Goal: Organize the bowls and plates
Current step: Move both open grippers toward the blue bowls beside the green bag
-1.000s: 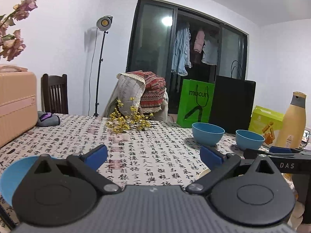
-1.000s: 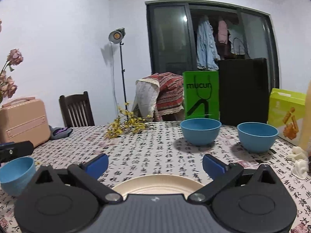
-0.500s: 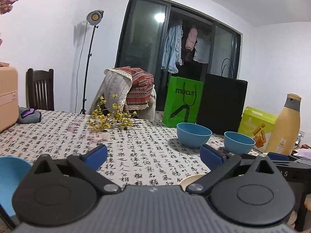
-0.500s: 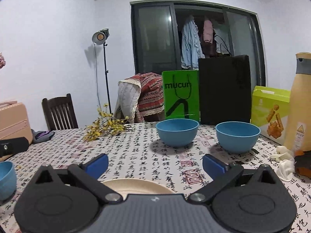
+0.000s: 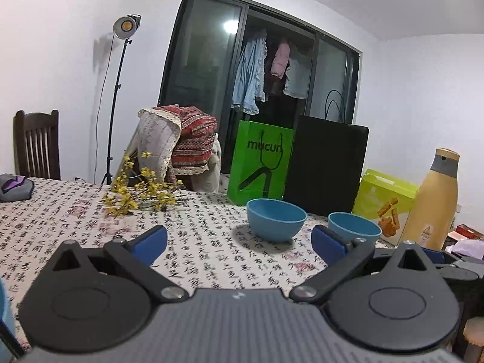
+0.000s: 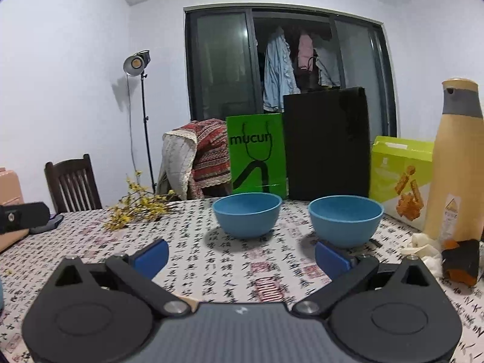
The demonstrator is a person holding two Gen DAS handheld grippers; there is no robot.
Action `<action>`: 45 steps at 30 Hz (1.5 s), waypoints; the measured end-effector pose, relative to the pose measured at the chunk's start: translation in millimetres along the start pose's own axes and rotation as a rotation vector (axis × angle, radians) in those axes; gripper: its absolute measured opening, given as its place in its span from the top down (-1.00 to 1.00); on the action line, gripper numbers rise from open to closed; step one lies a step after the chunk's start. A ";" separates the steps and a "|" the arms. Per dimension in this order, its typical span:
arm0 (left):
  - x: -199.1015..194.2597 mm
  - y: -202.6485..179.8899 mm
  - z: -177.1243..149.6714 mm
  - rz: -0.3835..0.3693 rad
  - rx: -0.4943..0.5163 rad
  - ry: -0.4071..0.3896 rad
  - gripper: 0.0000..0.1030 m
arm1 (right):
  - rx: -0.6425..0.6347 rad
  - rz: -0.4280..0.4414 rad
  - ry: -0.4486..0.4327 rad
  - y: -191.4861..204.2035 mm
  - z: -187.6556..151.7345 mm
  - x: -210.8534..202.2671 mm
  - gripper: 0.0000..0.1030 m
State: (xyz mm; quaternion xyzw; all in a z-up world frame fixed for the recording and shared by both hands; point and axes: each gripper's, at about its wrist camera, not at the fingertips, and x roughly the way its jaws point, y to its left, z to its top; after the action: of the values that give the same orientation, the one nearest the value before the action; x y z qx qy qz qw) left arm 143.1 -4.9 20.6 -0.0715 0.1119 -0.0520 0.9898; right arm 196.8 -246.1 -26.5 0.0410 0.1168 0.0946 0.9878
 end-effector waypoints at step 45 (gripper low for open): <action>174.4 -3.9 120.3 0.002 -0.186 0.157 -1.00 | 0.047 -0.118 0.018 -32.7 129.5 125.4 -1.00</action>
State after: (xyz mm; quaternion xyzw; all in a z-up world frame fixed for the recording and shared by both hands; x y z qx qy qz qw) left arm 339.4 -13.9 99.9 -0.1588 0.1935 -0.0460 0.9671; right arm 353.2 -261.1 67.6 0.0561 0.1302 0.0336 0.9893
